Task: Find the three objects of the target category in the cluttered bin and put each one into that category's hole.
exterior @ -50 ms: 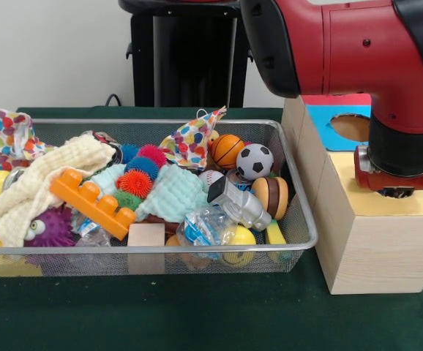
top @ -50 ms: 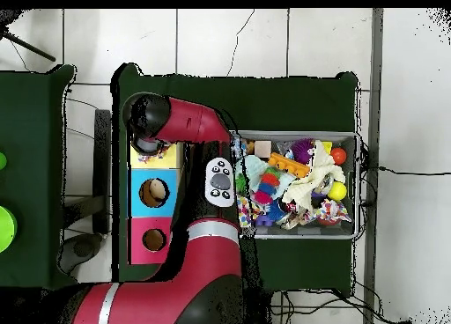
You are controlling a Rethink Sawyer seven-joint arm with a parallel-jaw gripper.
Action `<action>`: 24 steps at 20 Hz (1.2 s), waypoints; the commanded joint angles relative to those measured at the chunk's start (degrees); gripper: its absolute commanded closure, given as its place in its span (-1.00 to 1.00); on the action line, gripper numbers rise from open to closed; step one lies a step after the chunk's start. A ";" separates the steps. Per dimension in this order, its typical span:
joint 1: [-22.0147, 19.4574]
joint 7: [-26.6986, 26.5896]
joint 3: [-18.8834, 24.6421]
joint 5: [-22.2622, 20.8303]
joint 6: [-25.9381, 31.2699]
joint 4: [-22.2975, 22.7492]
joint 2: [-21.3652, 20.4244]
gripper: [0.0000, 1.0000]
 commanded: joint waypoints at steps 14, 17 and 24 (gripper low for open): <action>-2.65 15.09 1.44 2.57 -1.61 -0.52 1.01 1.00; -3.20 15.26 1.42 2.91 2.06 -1.82 0.04 1.00; -3.03 15.65 0.89 2.94 3.11 -2.14 -0.47 1.00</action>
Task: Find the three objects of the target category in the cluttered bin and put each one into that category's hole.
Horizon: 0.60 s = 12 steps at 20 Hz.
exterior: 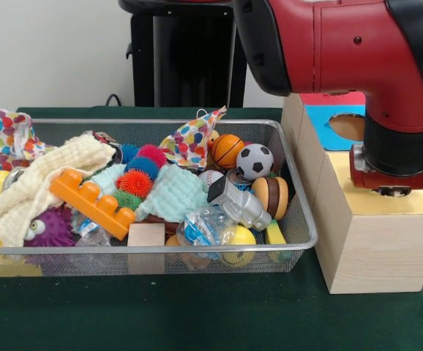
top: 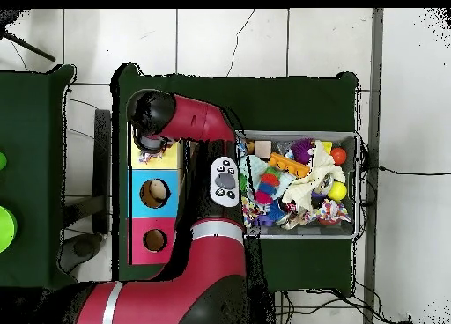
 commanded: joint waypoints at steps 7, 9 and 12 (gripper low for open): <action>-2.42 15.83 1.28 2.40 2.79 -2.25 0.14 1.00; -2.26 16.06 1.06 2.33 2.17 -2.44 0.26 1.00; -1.82 16.17 0.56 1.94 1.11 -2.53 0.26 -1.00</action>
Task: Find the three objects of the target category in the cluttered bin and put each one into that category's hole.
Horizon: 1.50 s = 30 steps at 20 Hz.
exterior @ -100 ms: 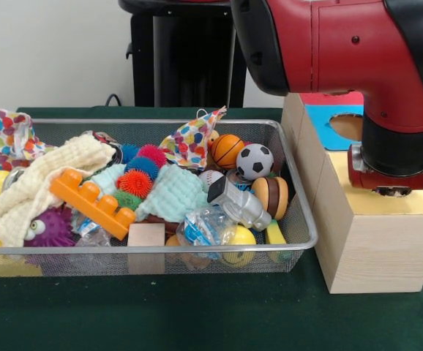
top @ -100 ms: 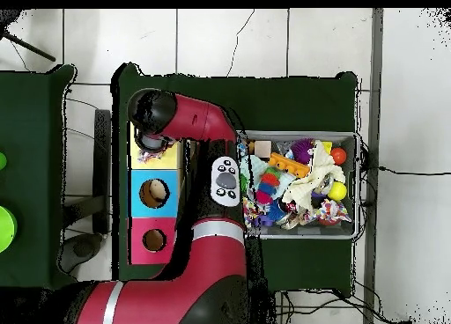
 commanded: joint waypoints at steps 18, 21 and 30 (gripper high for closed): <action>-1.51 18.14 -0.05 2.19 5.70 -6.90 1.11 -1.00; -1.77 18.44 -0.21 2.30 7.94 -8.07 0.66 -1.00; -2.37 19.57 -0.71 2.75 12.91 -10.57 -0.66 -1.00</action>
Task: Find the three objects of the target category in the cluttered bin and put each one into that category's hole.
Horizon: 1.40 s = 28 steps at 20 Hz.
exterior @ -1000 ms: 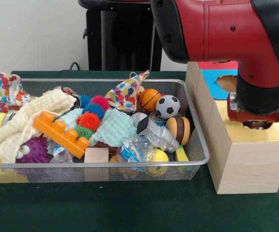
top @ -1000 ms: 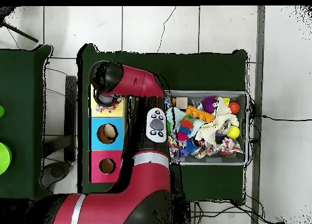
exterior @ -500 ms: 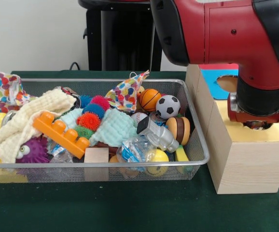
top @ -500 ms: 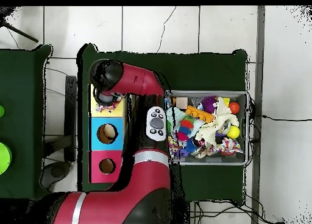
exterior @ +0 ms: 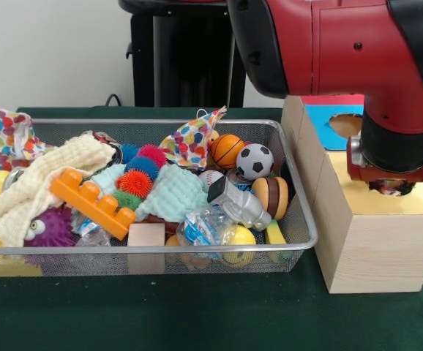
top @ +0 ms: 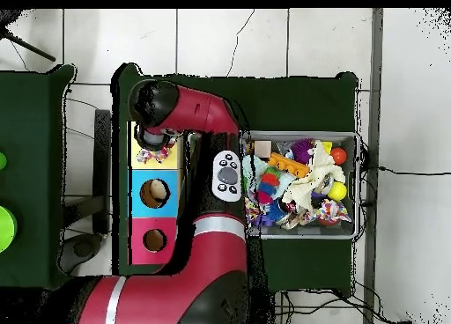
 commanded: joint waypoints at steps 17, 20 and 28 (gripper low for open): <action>-2.23 19.85 -1.73 2.26 6.92 -8.84 -3.03 -1.00; -2.40 19.52 -1.60 2.19 6.56 -8.26 -3.49 -1.00; -3.22 18.59 -0.82 2.02 7.07 -6.59 -5.55 -1.00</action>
